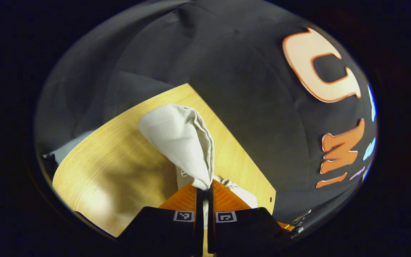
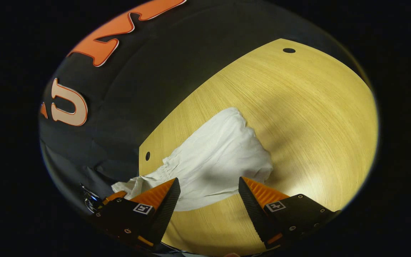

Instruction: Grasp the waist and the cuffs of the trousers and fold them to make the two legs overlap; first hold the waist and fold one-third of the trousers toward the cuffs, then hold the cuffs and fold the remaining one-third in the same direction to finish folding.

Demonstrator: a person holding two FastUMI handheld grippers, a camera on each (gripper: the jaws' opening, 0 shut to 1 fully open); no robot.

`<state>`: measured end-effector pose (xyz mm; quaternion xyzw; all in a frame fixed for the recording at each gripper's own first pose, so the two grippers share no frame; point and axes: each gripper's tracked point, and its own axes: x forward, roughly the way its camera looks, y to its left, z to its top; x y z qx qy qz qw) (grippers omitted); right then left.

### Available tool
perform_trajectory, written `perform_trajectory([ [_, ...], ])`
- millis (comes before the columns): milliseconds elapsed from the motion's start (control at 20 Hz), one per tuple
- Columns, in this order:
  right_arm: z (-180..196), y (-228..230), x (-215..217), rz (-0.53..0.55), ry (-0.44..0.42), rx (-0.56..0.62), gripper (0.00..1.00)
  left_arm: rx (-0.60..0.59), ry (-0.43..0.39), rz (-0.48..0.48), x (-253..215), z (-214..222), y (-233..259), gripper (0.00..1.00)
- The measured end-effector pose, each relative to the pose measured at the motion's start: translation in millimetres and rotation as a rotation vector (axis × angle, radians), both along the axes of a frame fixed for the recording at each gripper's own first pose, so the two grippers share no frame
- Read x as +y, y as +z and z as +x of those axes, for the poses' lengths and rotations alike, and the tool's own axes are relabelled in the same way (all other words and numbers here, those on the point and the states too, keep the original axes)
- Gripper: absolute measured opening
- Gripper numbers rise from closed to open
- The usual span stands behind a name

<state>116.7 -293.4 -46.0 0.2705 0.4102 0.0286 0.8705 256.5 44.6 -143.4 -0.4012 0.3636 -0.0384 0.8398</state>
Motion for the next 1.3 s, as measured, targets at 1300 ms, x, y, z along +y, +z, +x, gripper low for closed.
perform_trajectory([
  [1300, -7, 49, -263, -0.239, -0.059, -0.159, 0.99, -0.076, -0.543, 0.261, -428, -12, 3, 0.08],
])
